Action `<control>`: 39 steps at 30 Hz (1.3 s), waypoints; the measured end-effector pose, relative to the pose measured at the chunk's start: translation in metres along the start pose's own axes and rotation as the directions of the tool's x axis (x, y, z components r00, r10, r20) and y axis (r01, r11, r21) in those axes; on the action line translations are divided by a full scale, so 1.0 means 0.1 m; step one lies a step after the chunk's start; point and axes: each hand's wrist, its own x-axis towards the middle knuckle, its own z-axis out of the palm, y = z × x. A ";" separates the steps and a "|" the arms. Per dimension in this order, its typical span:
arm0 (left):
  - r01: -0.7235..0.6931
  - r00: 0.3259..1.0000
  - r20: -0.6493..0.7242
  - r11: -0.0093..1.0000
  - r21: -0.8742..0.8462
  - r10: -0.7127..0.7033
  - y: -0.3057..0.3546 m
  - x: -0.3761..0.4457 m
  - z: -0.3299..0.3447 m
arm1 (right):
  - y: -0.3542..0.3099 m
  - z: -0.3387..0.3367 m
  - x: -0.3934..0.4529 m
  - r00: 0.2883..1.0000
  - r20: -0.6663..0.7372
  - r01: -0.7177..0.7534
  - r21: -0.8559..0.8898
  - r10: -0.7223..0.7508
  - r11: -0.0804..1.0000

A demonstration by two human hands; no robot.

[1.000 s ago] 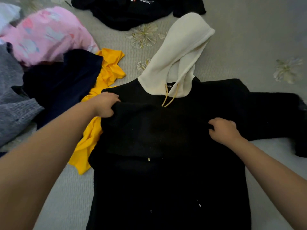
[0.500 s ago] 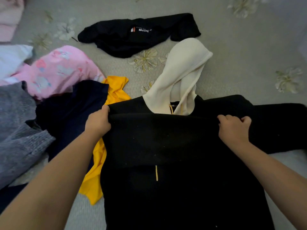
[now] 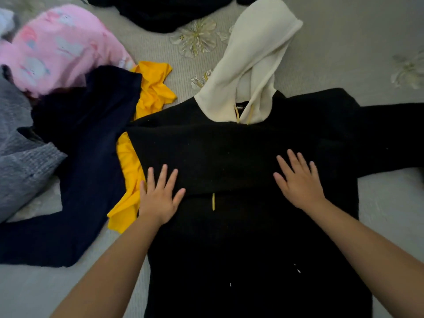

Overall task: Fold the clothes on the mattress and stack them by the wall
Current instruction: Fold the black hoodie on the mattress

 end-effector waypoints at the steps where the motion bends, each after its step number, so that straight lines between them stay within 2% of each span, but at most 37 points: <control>1: 0.061 0.997 0.045 0.998 -0.005 -0.060 -0.02 0.03 0.03 | 0.08 0.02 0.03 1.000 0.029 -0.008 0.008 0.008 1.000; 3: 0.102 0.987 0.125 0.995 0.018 -0.103 0.04 0.09 -0.02 | 0.19 -0.01 0.02 0.998 0.058 0.017 0.065 -0.021 0.998; 5: 0.126 0.983 0.126 0.991 0.039 -0.130 0.16 0.07 -0.11 | 0.29 -0.08 -0.09 0.999 0.003 0.037 0.206 -0.038 0.978; 7: 0.106 0.992 -0.070 0.994 -0.008 -0.106 0.31 -0.05 -0.19 | 0.43 -0.16 -0.31 0.991 -0.126 0.011 0.348 0.035 0.937; 8: 0.040 0.978 -0.203 0.996 -0.076 -0.055 0.42 -0.12 -0.22 | 0.53 -0.18 -0.44 0.980 -0.172 -0.025 0.393 0.100 0.919; 10: -0.191 0.914 -0.389 0.967 -0.169 0.113 0.74 -0.23 -0.25 | 0.81 -0.20 -0.69 0.949 -0.199 -0.130 0.457 0.244 0.880; 11: -0.302 0.882 -0.418 0.941 -0.152 0.215 0.95 -0.26 -0.25 | 0.97 -0.19 -0.79 0.928 -0.196 -0.188 0.485 0.316 0.854; 14: -0.528 0.802 -0.361 0.847 -0.057 0.476 1.68 -0.28 -0.21 | 1.49 -0.16 -1.01 0.843 -0.150 -0.357 0.563 0.517 0.746; 16: -0.579 0.778 -0.307 0.815 -0.011 0.549 2.14 -0.24 -0.16 | 1.81 -0.12 -1.03 0.776 -0.140 -0.424 0.605 0.615 0.674; 18: -0.566 0.795 -0.244 0.824 0.031 0.555 2.53 -0.16 -0.08 | 2.12 -0.09 -0.97 0.720 -0.164 -0.463 0.610 0.674 0.643; 21: -0.481 0.865 -0.147 0.876 0.032 0.480 2.96 -0.03 0.07 | 2.58 -0.10 -0.76 0.653 -0.179 -0.497 0.632 0.736 0.595; 23: -0.398 0.911 -0.095 0.916 0.051 0.401 3.13 0.02 0.20 | 2.84 -0.11 -0.61 0.677 -0.141 -0.512 0.614 0.722 0.601; 25: -0.330 0.939 -0.061 0.938 0.111 0.338 3.20 0.05 0.29 | 3.01 -0.06 -0.51 0.782 -0.074 -0.523 0.462 0.619 0.716; 27: -0.291 0.953 -0.039 0.942 0.169 0.301 3.22 0.07 0.33 | 3.13 0.01 -0.45 0.870 -0.074 -0.438 0.337 0.487 0.833; 29: -0.270 0.961 -0.004 0.944 0.189 0.275 3.25 0.09 0.30 | 3.23 0.03 -0.42 0.882 -0.164 -0.363 0.362 0.442 0.859; 32: -0.248 0.969 0.063 0.947 0.206 0.241 3.31 0.09 0.23 | 3.36 -0.03 -0.43 0.852 -0.324 -0.261 0.419 0.412 0.870; 34: -0.235 0.971 0.095 0.951 0.203 0.219 3.36 0.08 0.18 | 3.42 -0.13 -0.45 0.858 -0.375 -0.169 0.437 0.350 0.883; 35: -0.231 0.971 0.106 0.951 0.205 0.213 3.37 0.08 0.16 | 3.45 -0.19 -0.47 0.881 -0.354 -0.123 0.467 0.313 0.875; 37: -0.232 0.969 0.128 0.951 0.203 0.210 3.41 0.07 0.11 | 3.49 -0.31 -0.57 0.947 -0.220 -0.058 0.599 0.233 0.799; 39: -0.239 0.964 0.157 0.957 0.163 0.214 3.41 0.04 0.05 | 3.50 -0.44 -0.75 0.965 -0.099 -0.077 0.777 0.242 0.625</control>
